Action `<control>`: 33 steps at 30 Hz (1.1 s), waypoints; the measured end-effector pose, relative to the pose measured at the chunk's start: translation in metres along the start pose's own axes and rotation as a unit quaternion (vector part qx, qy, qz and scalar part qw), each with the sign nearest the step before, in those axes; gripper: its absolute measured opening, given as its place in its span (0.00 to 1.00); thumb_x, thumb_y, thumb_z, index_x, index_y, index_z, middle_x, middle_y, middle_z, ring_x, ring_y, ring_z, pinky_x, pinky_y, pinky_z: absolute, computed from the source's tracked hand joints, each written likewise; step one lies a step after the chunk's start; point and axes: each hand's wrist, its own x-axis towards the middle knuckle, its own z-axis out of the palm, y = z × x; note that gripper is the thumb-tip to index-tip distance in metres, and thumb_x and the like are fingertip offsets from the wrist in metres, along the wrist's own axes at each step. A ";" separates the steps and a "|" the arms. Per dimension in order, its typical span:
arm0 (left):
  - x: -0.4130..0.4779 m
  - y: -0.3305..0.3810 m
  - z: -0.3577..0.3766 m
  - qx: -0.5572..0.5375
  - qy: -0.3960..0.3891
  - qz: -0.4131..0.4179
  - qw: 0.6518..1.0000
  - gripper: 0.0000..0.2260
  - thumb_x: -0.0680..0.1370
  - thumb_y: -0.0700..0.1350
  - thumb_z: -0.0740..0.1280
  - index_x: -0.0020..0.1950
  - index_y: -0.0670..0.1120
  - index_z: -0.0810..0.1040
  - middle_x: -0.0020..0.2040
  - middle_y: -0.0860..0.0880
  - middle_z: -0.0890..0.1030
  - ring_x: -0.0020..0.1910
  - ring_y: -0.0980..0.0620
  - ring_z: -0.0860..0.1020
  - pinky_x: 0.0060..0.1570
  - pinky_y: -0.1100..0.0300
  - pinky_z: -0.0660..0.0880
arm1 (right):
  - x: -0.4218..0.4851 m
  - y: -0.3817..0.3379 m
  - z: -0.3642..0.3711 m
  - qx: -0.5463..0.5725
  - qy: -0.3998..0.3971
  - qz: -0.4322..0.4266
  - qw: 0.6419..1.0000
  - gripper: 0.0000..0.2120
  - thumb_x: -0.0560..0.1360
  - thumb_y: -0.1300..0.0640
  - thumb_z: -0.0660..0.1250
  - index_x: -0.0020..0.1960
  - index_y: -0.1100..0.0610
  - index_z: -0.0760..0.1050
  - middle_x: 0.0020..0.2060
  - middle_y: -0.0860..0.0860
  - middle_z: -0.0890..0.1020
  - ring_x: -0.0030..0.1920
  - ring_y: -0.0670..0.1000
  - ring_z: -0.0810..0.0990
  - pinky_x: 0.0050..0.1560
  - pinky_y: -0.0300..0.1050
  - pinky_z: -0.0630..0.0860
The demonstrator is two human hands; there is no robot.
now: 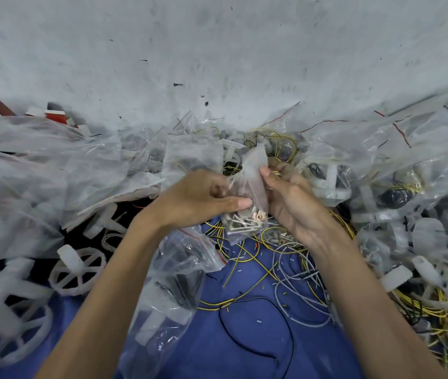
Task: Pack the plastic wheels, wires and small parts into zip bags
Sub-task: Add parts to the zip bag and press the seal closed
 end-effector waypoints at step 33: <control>0.005 0.006 0.013 -0.152 0.144 -0.084 0.974 0.07 0.75 0.43 0.69 0.37 0.47 0.81 0.32 0.55 0.82 0.34 0.62 0.79 0.37 0.69 0.72 | -0.006 0.001 0.000 -0.133 -0.030 0.032 0.990 0.08 0.71 0.63 0.70 0.48 0.53 0.77 0.35 0.46 0.82 0.33 0.44 0.79 0.32 0.35 0.74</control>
